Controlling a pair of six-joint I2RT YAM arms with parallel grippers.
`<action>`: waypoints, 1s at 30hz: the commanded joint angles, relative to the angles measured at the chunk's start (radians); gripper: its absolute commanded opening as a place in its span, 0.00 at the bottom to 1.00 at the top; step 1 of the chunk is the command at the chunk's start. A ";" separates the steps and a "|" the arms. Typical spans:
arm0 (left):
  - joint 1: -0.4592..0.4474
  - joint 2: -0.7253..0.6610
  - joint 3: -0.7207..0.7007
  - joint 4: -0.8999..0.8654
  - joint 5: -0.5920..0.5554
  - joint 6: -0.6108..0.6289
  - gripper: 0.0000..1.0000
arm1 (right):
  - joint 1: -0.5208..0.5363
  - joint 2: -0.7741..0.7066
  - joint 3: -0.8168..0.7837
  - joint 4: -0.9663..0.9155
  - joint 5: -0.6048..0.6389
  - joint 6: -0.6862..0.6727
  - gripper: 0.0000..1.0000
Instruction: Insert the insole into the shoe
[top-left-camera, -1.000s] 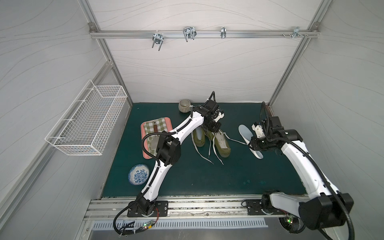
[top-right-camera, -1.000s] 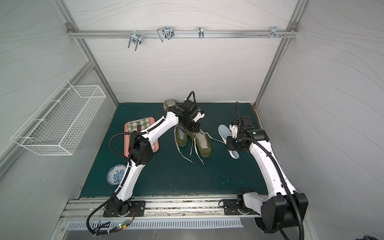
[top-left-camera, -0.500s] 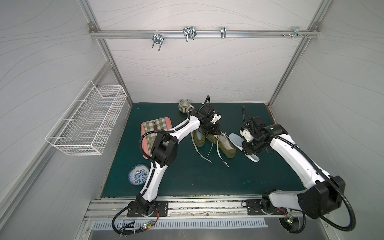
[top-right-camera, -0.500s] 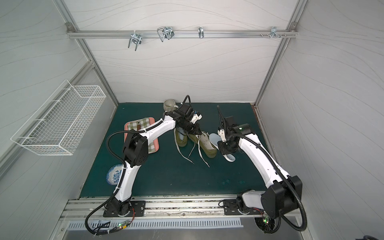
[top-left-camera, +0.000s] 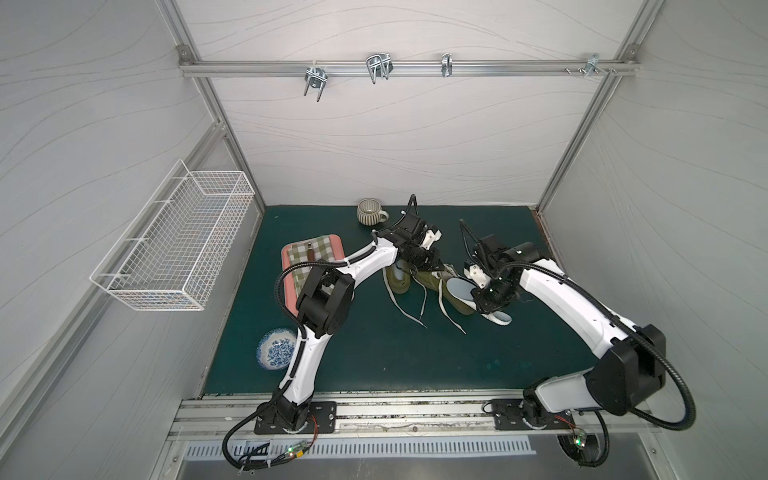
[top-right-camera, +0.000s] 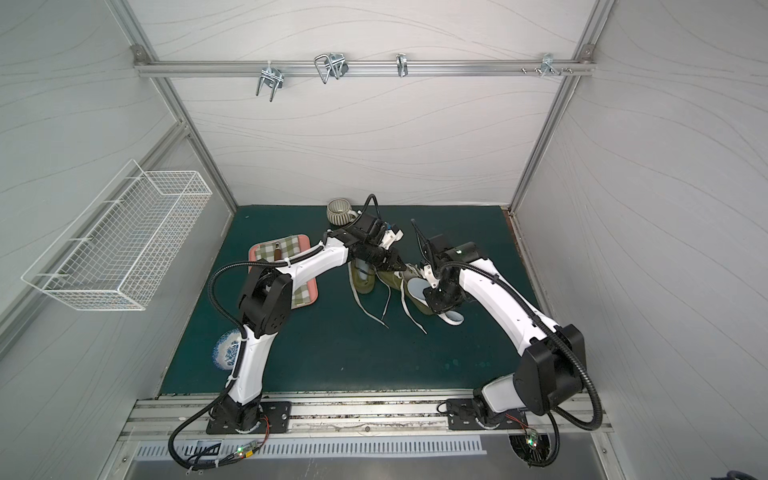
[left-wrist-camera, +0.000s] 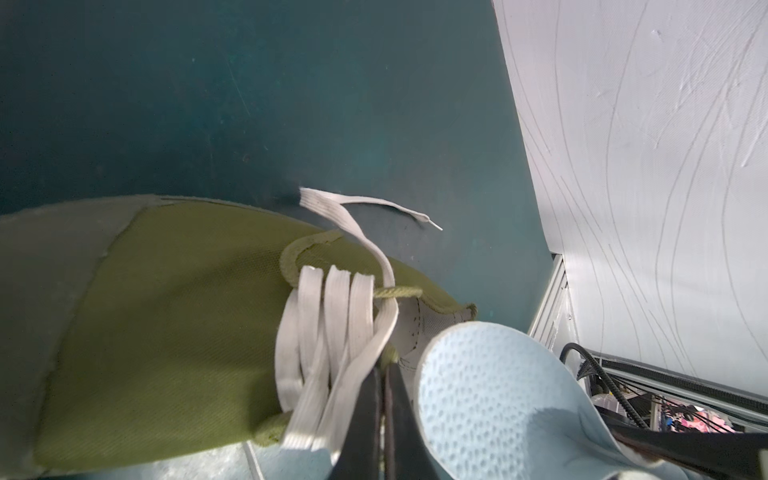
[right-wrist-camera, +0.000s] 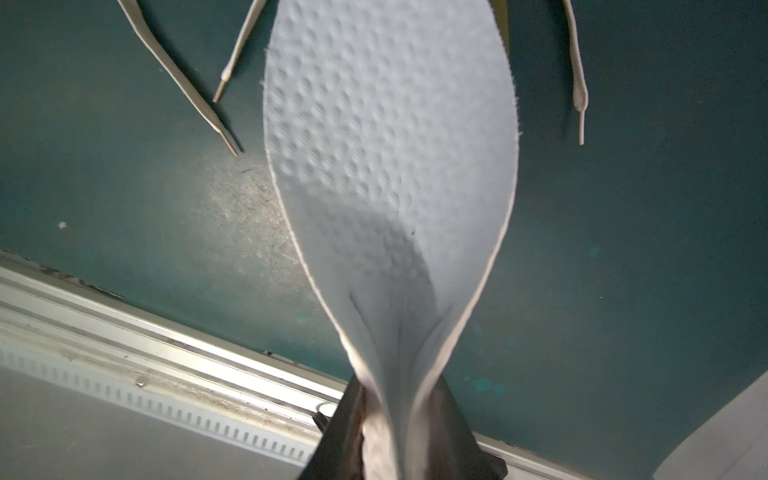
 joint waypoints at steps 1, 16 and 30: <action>0.001 -0.054 0.005 0.108 0.058 -0.021 0.00 | 0.044 0.035 0.034 -0.059 0.131 -0.044 0.24; 0.015 -0.070 -0.043 0.184 0.095 -0.047 0.00 | 0.142 -0.027 0.027 -0.004 0.473 -0.202 0.17; 0.024 -0.076 -0.105 0.327 0.157 -0.149 0.00 | 0.158 0.004 -0.031 0.007 0.475 -0.218 0.12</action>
